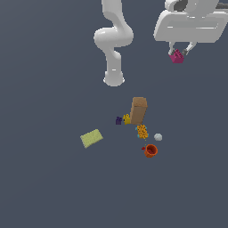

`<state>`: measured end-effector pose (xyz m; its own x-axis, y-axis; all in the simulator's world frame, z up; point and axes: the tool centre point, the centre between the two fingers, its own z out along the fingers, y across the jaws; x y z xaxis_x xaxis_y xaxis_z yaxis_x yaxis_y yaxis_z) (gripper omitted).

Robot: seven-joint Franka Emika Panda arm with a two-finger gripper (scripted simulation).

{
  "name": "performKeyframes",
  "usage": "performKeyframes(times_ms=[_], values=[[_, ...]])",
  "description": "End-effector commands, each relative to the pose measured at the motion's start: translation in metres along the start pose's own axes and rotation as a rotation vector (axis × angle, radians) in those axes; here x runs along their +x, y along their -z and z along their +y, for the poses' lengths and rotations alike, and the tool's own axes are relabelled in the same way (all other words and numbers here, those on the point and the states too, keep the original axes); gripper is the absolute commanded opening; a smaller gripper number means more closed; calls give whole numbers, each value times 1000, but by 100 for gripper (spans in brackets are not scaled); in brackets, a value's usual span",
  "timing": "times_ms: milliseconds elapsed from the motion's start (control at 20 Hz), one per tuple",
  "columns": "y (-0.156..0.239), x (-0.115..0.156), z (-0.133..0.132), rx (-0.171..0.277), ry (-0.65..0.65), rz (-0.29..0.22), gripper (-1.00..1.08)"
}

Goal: Pick up a designated object from a clutter of objects.

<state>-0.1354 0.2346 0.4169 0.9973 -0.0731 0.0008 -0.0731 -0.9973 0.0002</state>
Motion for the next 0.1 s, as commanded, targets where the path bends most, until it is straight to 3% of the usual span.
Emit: performKeyframes(times_ms=[0,50], values=[[2,0,-2,0,-1,-1,-100],[2,0,-2,0,-1,-1,-100]])
